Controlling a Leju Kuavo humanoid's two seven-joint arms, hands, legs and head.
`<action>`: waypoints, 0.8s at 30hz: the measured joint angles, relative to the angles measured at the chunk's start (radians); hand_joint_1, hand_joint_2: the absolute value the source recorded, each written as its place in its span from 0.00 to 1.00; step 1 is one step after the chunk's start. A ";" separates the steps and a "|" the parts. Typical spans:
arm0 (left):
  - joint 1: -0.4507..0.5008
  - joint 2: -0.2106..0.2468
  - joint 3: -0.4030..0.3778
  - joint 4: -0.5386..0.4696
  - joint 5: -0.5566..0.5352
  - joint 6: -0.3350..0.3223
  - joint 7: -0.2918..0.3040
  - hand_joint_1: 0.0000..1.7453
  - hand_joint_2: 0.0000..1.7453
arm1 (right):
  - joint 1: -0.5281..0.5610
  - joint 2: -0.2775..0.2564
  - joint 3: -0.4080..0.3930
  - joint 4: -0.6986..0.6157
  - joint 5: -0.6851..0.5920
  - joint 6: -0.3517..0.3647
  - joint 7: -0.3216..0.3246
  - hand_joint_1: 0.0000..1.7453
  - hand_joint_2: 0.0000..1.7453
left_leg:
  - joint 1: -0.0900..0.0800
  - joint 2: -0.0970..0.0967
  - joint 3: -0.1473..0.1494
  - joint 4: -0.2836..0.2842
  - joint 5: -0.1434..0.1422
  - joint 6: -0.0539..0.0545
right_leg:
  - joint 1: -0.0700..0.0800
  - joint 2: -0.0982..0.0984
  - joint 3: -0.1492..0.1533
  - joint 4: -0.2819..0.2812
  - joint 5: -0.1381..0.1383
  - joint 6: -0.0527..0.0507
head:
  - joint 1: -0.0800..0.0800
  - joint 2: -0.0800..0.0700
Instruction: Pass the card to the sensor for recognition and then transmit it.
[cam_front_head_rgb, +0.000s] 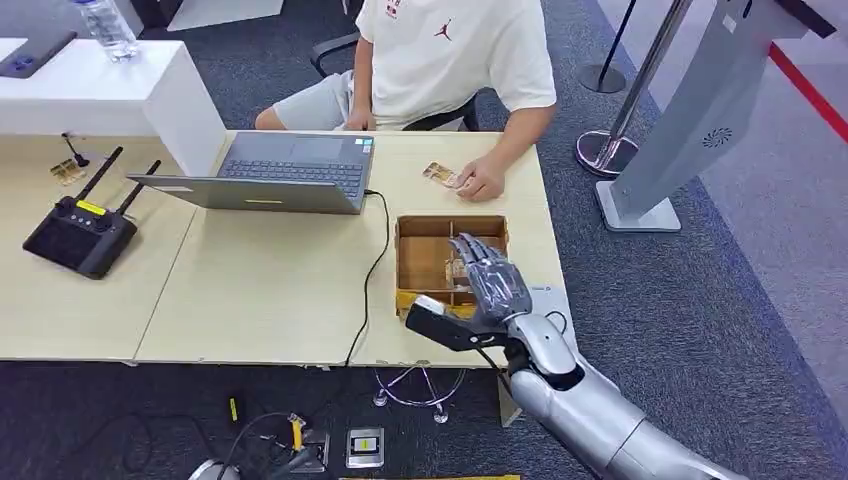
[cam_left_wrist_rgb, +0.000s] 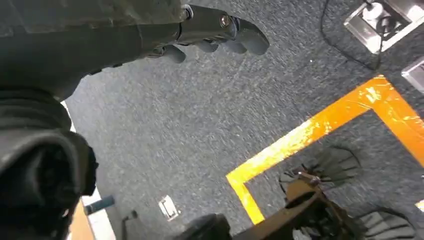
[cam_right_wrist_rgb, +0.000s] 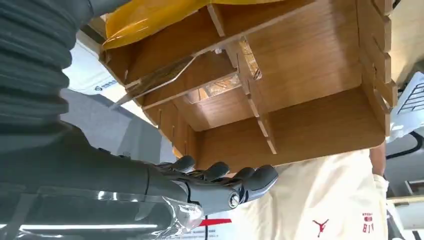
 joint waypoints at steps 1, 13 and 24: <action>0.001 0.000 0.007 -0.003 0.000 0.000 0.000 0.00 0.00 | 0.000 0.000 0.002 0.002 0.000 0.000 0.000 0.00 1.00 | 0.000 0.000 0.000 0.000 0.000 0.000 | 0.000 0.000 0.000 0.000 0.000 0.000 | 0.000 0.000; 0.008 0.003 0.060 -0.014 -0.081 0.000 0.001 0.00 0.00 | -0.011 0.002 0.018 0.029 0.001 -0.005 0.012 0.00 1.00 | 0.000 0.000 0.000 0.000 0.000 0.000 | 0.000 0.000 0.000 0.000 0.000 0.000 | 0.000 0.000; 0.012 0.011 0.115 -0.016 -0.119 0.000 0.007 0.00 0.00 | -0.008 -0.031 0.017 0.032 0.005 -0.017 0.057 0.00 1.00 | 0.000 0.000 0.000 0.000 0.000 0.000 | 0.000 0.000 -0.001 0.000 0.000 0.000 | 0.000 0.000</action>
